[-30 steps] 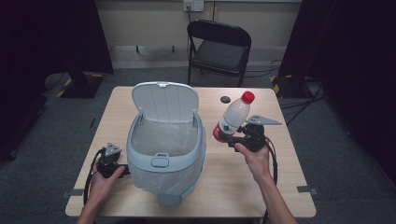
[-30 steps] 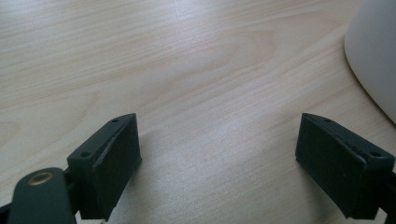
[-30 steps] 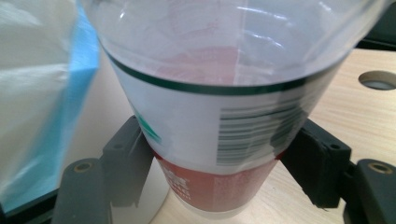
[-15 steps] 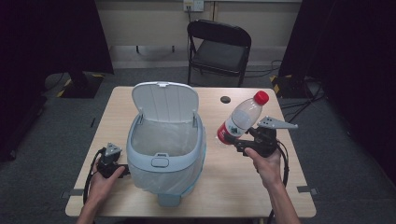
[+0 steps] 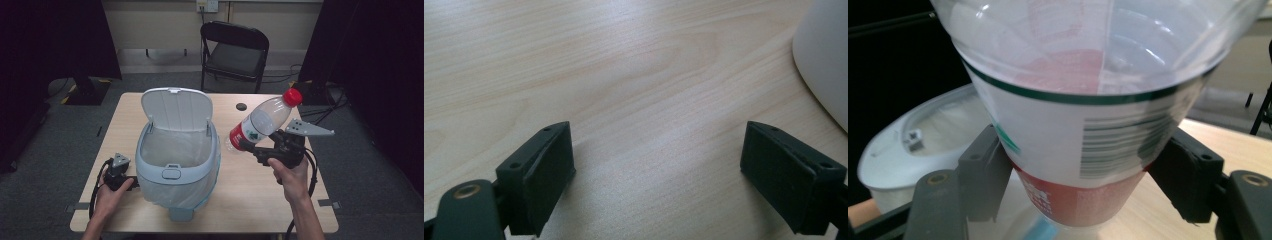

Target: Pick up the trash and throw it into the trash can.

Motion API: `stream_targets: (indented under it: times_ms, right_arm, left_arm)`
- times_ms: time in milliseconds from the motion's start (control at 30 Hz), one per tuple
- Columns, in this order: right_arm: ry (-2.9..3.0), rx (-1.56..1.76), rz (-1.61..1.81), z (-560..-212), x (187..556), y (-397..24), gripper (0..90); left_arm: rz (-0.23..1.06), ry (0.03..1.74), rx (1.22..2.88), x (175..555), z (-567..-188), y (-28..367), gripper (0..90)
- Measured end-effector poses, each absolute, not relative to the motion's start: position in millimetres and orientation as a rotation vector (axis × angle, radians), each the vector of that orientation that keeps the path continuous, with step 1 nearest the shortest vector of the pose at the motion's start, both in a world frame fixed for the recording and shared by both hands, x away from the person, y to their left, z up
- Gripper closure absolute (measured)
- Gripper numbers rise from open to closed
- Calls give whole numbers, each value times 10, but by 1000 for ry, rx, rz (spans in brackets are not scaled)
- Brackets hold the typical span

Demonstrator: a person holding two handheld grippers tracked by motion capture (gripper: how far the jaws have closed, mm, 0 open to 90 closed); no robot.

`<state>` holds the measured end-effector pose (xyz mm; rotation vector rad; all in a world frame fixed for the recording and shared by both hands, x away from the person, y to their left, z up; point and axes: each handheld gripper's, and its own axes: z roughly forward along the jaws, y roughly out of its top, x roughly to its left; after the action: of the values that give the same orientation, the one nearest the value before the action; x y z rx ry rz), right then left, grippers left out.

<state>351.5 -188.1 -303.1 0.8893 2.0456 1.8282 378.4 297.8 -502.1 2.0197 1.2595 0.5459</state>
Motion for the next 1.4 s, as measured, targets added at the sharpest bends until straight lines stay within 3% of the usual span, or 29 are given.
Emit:
stream_targets:
  times_ms: [400,833,1400]
  right_arm:
    - [2001,762,1923,-2623,3401,-1839,285]
    - [2067,575,2055,-2308,3368,-1352,284]
    - [2339,582,1880,-2647,3580,-637,271]
  left_arm:
    - [547,1260,2019,3784,-5022,2976,133]
    - [546,1261,2018,3784,-5022,2975,133]
    - [547,1260,2020,3784,-5021,2977,133]
